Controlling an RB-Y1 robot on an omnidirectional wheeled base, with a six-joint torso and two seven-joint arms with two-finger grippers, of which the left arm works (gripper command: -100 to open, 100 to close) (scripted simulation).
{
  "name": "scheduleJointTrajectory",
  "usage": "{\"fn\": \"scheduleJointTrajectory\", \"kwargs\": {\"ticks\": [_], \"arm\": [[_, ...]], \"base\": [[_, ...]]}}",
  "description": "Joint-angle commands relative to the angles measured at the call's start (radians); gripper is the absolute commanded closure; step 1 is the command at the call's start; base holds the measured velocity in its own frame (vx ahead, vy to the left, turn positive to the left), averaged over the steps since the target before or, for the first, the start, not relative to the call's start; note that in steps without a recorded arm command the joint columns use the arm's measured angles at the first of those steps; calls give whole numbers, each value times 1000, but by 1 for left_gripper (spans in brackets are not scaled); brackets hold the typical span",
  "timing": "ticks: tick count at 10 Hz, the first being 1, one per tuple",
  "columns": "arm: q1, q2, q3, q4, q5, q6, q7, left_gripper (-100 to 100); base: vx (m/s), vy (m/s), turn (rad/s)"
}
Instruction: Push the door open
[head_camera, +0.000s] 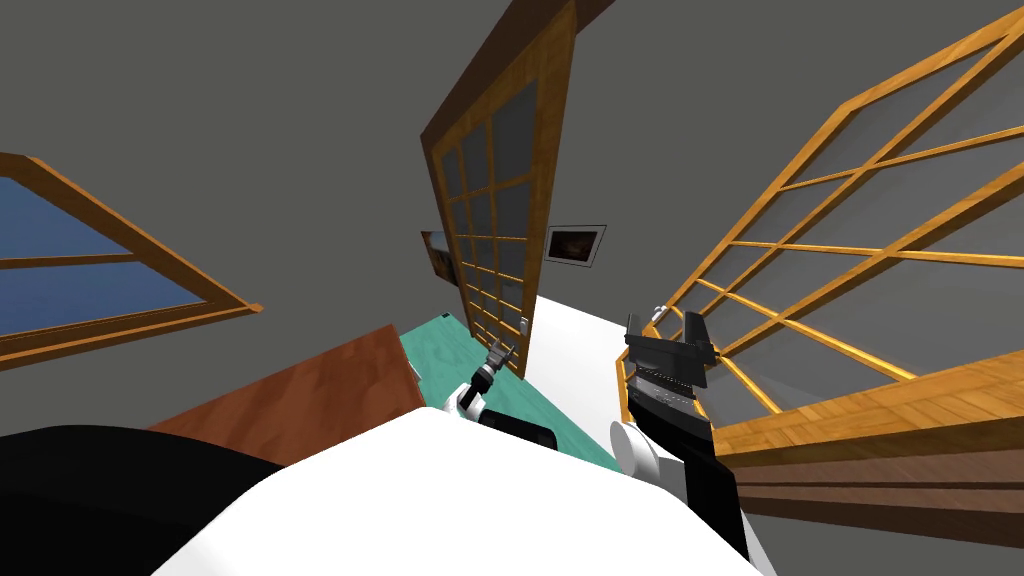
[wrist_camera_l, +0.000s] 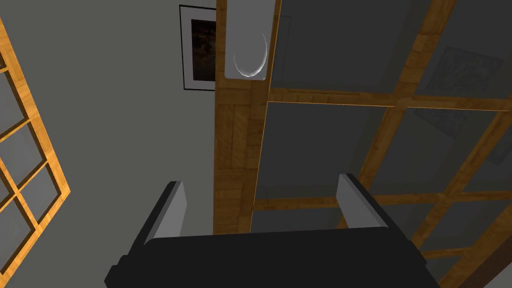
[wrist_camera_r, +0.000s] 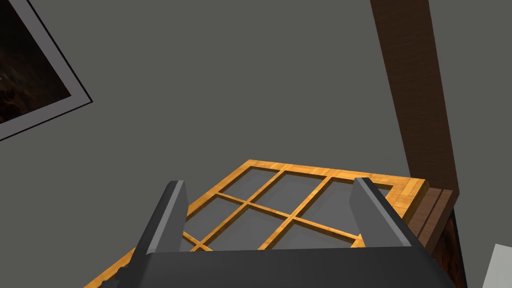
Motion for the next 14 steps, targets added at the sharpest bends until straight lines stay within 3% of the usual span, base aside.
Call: {"fn": "scheduleJointTrajectory", "kwargs": {"ticks": [1, 8, 9, 10, 14], "arm": [[-10, -5, -4, 29, -3, -7, -27, -100], [-55, -52, -23, 171, -19, -38, -163, -100], [-51, -47, -21, 161, -17, -37, -151, -100], [-51, -14, -19, 166, -16, -40, -157, -100], [-51, 3, -13, 173, -11, -45, -160, -100]], "base": [[69, 44, -48], [78, 69, -56], [31, 30, -11], [133, -40, -35], [177, -79, -20]]}}
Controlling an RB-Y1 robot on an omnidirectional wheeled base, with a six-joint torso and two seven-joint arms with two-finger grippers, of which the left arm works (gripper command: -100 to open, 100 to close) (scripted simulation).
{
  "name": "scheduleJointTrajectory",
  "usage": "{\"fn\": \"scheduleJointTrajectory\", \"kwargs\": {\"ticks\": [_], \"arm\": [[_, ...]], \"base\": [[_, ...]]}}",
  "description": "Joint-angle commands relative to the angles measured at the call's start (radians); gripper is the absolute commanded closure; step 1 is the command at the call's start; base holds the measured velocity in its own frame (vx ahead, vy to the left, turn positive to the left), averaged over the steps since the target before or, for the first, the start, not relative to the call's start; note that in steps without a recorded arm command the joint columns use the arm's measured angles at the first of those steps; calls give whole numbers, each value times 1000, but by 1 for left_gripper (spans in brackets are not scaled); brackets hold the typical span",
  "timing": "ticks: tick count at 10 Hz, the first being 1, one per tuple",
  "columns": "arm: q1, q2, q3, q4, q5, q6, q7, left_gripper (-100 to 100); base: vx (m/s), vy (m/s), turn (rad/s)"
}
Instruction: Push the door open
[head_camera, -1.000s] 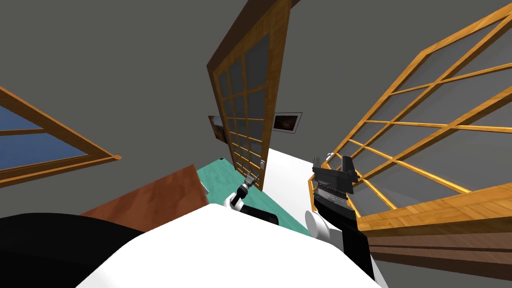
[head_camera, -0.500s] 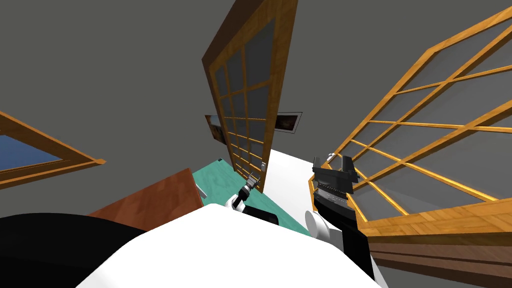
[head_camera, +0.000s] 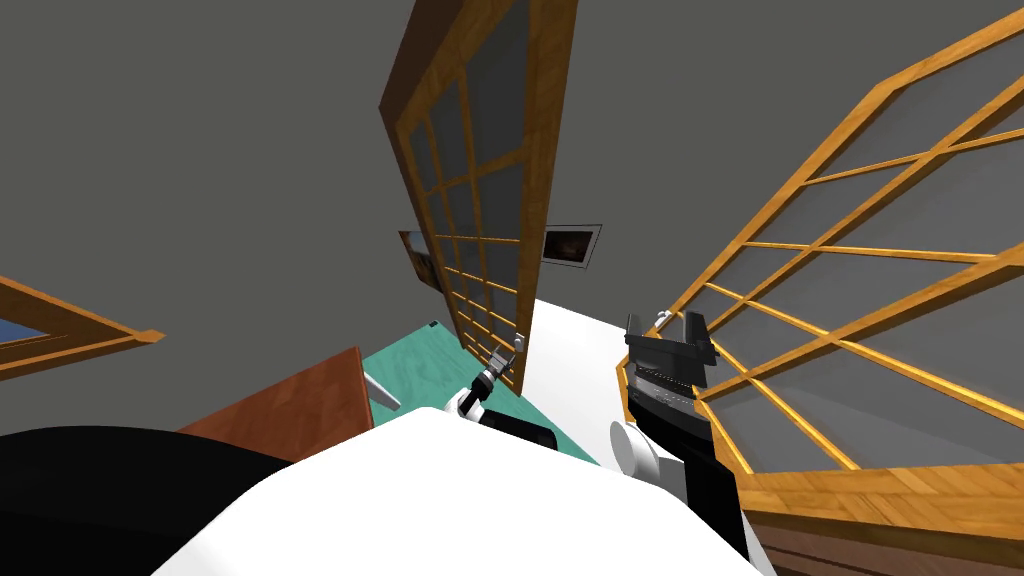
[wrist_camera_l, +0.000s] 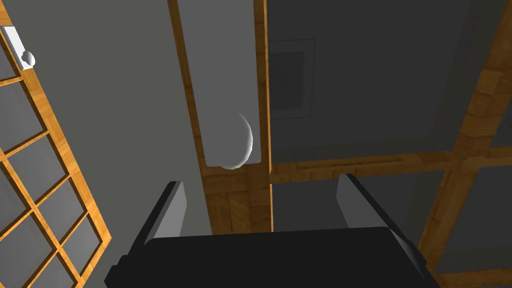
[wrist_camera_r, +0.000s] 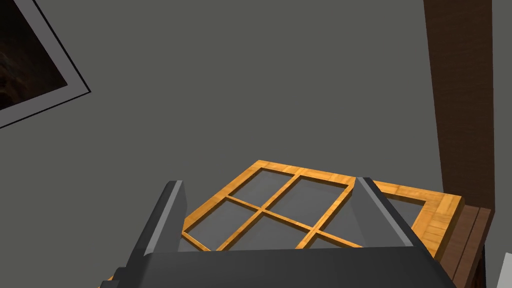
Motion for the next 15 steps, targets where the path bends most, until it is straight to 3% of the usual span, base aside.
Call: {"fn": "scheduleJointTrajectory", "kwargs": {"ticks": [1, 2, 4, 5, 6, 11, 15], "arm": [[-3, -4, 4, 10, 3, -6, -2, -100], [-3, -14, 6, 11, 4, -7, -3, -100], [-3, -50, 9, 15, 7, -10, -4, -100], [-2, -38, 7, 8, 6, -7, -3, -100], [-2, -38, 7, 8, 6, -7, -3, 100], [-2, -38, 7, 8, 6, -7, -3, 100], [-5, -25, 10, 13, 28, -8, 89, 100]], "base": [[203, -95, -23], [198, -95, -21], [180, -84, -22], [66, -33, 20], [-16, 3, -12], [-9, 5, -5], [17, -14, -18]]}}
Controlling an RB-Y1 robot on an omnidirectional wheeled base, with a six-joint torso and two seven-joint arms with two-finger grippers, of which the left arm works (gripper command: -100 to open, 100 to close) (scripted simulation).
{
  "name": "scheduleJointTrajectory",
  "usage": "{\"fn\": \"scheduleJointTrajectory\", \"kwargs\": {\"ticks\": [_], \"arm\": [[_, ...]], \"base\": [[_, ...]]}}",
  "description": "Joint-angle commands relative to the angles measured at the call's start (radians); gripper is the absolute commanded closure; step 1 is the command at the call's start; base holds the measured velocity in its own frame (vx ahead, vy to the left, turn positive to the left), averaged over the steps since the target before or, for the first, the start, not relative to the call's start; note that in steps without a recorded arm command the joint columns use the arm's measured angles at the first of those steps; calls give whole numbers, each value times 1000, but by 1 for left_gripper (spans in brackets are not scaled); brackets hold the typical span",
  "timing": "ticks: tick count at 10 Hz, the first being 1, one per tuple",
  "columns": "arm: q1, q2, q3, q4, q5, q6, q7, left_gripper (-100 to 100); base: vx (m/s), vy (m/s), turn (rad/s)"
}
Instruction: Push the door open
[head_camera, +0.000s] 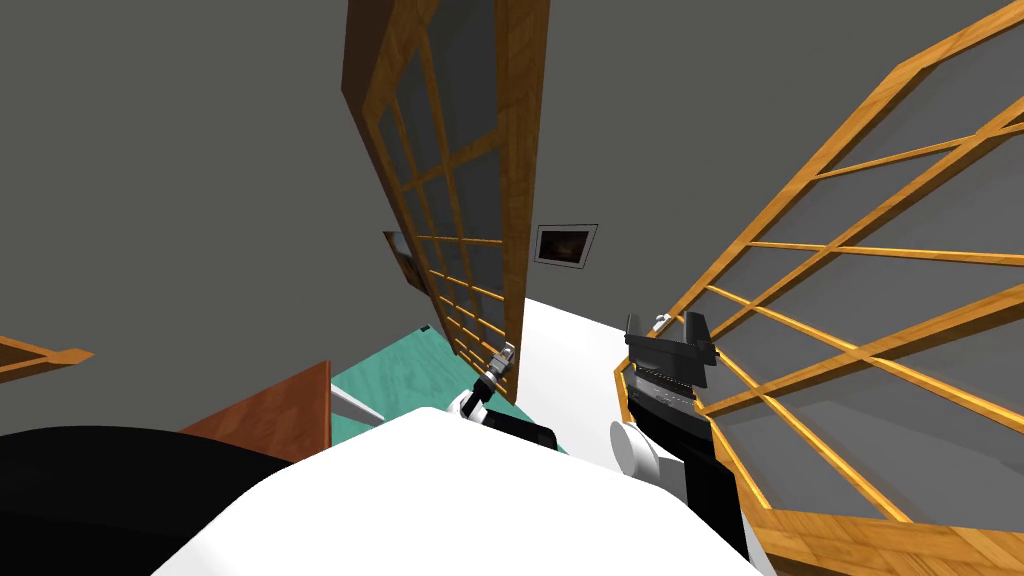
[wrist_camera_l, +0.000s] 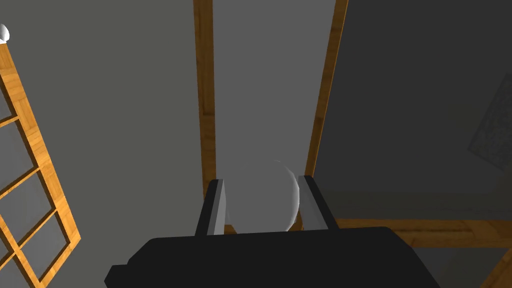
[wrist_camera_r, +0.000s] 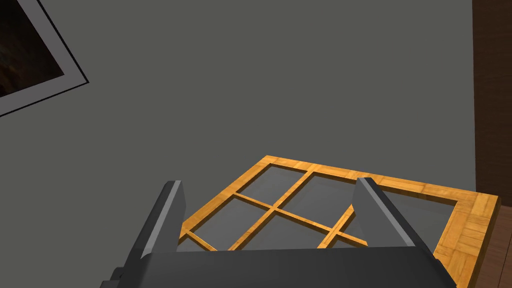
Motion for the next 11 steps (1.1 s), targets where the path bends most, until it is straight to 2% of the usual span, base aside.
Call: {"fn": "scheduleJointTrajectory", "kwargs": {"ticks": [1, 9, 11], "arm": [[-6, 8, 5, 0, 12, -5, 41, 100], [-12, 33, 16, 9, 68, -13, 242, 100], [-12, 33, 16, 9, 68, -13, 245, 100]], "base": [[27, -13, -26], [30, -19, -27], [23, -10, 3]]}}
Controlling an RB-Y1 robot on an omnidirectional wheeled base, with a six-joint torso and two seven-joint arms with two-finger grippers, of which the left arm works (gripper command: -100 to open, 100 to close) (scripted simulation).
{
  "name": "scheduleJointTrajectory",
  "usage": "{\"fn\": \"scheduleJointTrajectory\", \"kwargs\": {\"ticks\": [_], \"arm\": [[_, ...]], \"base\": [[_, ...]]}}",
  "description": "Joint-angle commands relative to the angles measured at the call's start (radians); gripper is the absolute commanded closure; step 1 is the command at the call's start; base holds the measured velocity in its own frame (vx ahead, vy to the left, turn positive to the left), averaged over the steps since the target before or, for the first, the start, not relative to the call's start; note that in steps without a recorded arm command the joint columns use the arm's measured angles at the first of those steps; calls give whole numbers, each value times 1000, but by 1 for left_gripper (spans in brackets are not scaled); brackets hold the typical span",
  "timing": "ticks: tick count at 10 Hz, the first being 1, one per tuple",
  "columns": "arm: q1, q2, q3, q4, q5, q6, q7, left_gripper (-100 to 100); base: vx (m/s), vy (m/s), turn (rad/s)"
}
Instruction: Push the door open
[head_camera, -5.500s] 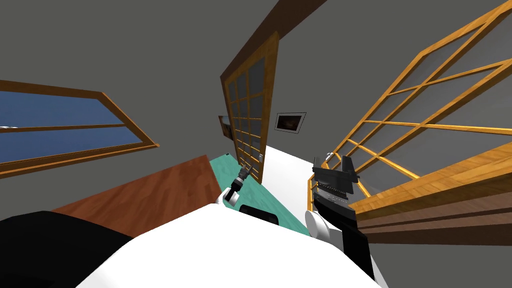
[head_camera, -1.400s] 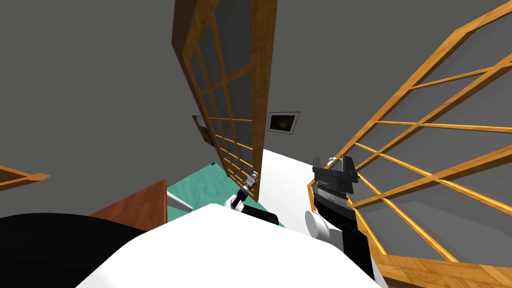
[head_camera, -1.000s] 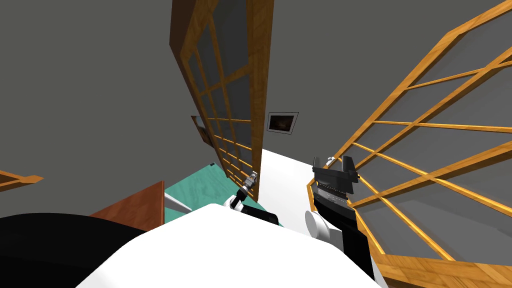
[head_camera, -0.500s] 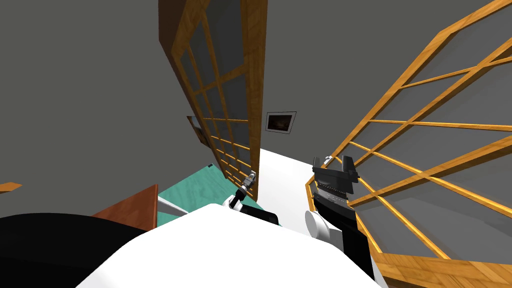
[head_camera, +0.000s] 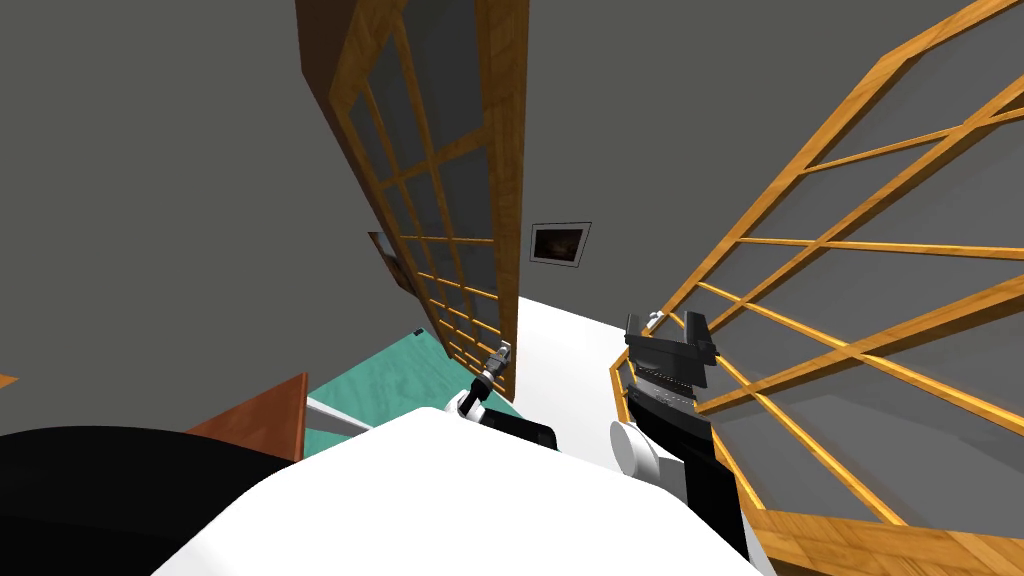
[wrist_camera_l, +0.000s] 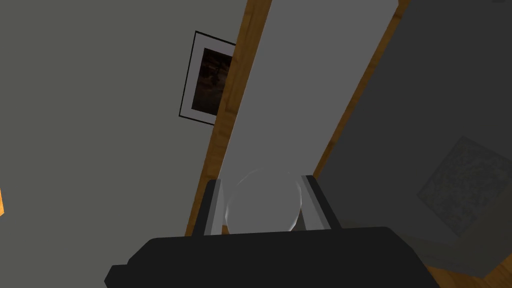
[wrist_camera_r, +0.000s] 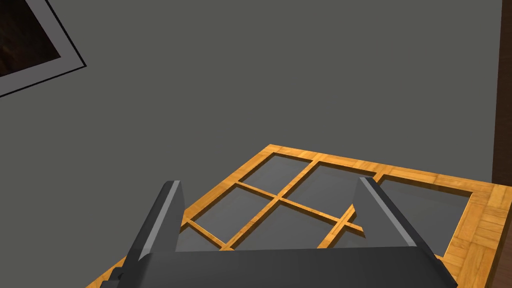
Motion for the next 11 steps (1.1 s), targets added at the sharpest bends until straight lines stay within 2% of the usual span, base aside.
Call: {"fn": "scheduleJointTrajectory", "kwargs": {"ticks": [1, 7, 9, 10, 11], "arm": [[-4, 17, 14, -9, 18, -5, 43, 100], [-10, 32, 23, -2, 63, -11, 185, 100], [-10, 32, 23, -2, 63, -11, 194, 100], [-11, 35, 25, 0, 76, -13, 235, 100], [-11, 35, 25, -2, 76, -13, 235, 100]], "base": [[24, -8, -24], [35, -17, -25], [8, -4, -3], [27, -17, -35], [28, -10, -1]]}}
